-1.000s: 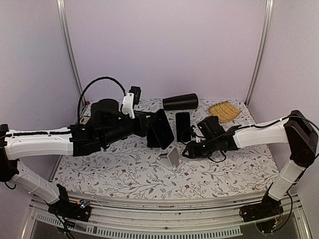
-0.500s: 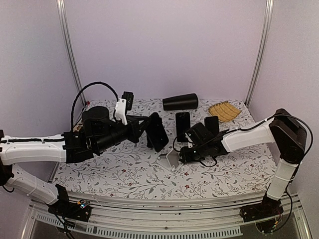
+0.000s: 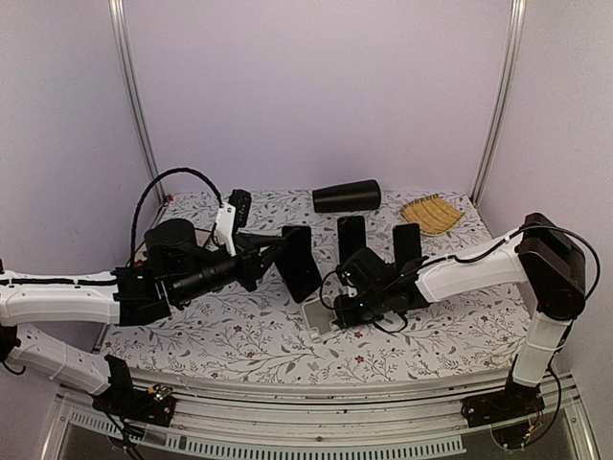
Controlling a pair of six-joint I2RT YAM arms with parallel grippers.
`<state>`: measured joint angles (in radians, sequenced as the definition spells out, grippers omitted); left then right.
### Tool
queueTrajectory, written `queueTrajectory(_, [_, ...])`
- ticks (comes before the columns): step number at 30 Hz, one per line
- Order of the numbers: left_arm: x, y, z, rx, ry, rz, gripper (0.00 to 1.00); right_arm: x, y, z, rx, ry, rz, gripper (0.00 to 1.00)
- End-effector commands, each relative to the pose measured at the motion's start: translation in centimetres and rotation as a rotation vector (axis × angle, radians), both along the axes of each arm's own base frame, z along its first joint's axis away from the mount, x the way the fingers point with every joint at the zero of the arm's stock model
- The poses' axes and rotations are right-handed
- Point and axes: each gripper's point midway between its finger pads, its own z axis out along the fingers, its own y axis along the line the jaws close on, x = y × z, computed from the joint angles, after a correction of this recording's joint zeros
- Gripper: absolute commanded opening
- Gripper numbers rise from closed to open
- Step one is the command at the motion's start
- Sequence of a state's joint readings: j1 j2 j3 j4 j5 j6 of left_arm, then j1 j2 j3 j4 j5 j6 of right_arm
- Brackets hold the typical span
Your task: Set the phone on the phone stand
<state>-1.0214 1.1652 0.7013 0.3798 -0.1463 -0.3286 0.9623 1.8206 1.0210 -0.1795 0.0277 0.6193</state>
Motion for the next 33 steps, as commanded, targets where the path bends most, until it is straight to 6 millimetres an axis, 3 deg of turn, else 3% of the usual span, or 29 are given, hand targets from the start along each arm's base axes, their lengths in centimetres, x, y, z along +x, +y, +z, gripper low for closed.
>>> queueTrajectory(1, [-1.9,-0.8,2.7,-0.087,-0.055,-0.097,0.0,-0.6,0.3,1.6,0.067,0.047,-0.063,0.37])
queueTrajectory(10, [-2.9,-2.8,0.5,-0.042,-0.013,-0.258,0.0,0.0,-3.2,3.5,0.061,0.015,-0.186,0.41])
queueTrajectory(17, [-2.9,-3.9,-1.2,-0.029,-0.025,-0.348,0.0,1.2,-5.9,7.1,0.109,-0.044,-0.249,0.44])
queueTrajectory(25, [-0.2,-4.7,-2.8,0.006,-0.035,-0.346,0.0,1.5,-7.4,10.8,0.157,-0.109,-0.254,0.47])
queueTrajectory(33, [1.4,-5.4,-4.8,0.011,-0.012,-0.386,0.0,1.5,-8.0,12.2,0.175,-0.133,-0.247,0.47])
